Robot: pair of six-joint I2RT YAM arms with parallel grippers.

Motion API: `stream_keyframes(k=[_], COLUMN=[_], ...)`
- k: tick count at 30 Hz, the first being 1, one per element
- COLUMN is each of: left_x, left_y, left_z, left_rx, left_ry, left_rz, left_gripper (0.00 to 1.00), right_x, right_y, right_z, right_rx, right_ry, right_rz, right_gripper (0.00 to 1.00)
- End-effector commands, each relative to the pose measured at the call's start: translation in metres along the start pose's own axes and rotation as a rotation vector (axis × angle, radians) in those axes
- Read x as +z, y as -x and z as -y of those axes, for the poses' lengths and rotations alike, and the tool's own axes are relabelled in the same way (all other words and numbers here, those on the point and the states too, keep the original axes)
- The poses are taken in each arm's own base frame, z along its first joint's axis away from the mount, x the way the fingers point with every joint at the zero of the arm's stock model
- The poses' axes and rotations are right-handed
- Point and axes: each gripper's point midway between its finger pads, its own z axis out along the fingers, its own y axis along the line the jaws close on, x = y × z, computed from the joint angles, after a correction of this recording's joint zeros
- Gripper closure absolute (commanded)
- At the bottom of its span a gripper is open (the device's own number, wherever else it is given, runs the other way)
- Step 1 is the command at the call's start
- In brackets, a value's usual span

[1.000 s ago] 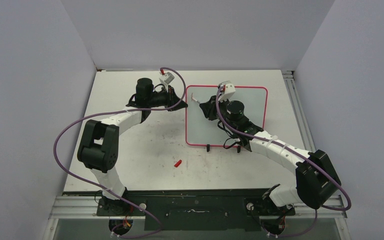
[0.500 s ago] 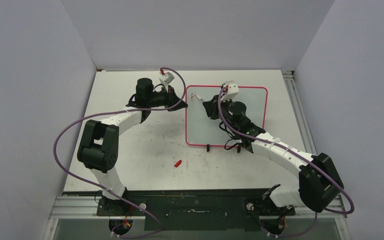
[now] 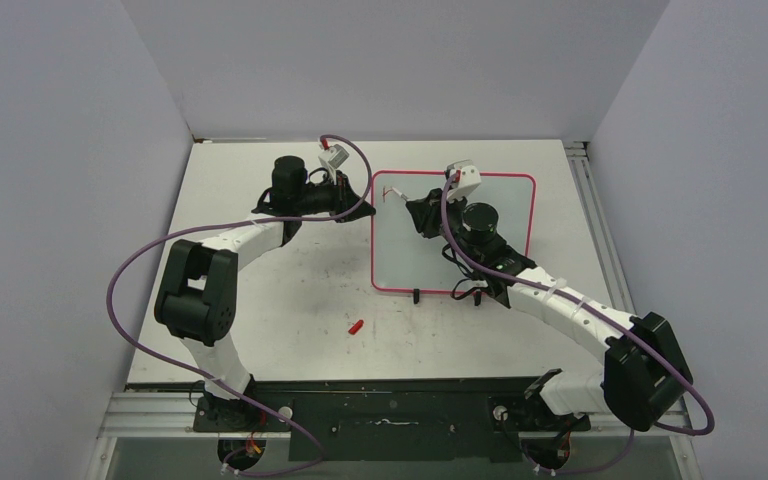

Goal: Write a sentence on the whiteboard

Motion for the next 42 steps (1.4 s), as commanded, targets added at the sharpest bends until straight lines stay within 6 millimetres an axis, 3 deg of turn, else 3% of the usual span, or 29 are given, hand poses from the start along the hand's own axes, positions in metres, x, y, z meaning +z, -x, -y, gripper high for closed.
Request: stream_keyframes(k=[1, 23, 32, 42], left_x=[-0.008, -0.009, -0.009, -0.009], left_y=[0.021, 0.022, 0.022, 0.023], left_z=[0.014, 0.015, 0.015, 0.016], left_rx=[0.082, 0.088, 0.088, 0.09], left_ry=[-0.021, -0.022, -0.021, -0.022], left_rz=[0.045, 0.046, 0.046, 0.048], left_gripper=[1.0, 1.0, 1.0, 1.0], right_x=[0.001, 0.013, 0.013, 0.003], right_y=[0.026, 0.031, 0.022, -0.004], right_z=[-0.004, 0.005, 0.008, 0.013], right_rx=[-0.013, -0.025, -0.031, -0.014], right_ry=[0.008, -0.039, -0.046, -0.053], right_rz=[0.082, 0.11, 0.088, 0.031], right_gripper=[0.95, 0.95, 0.95, 0.95])
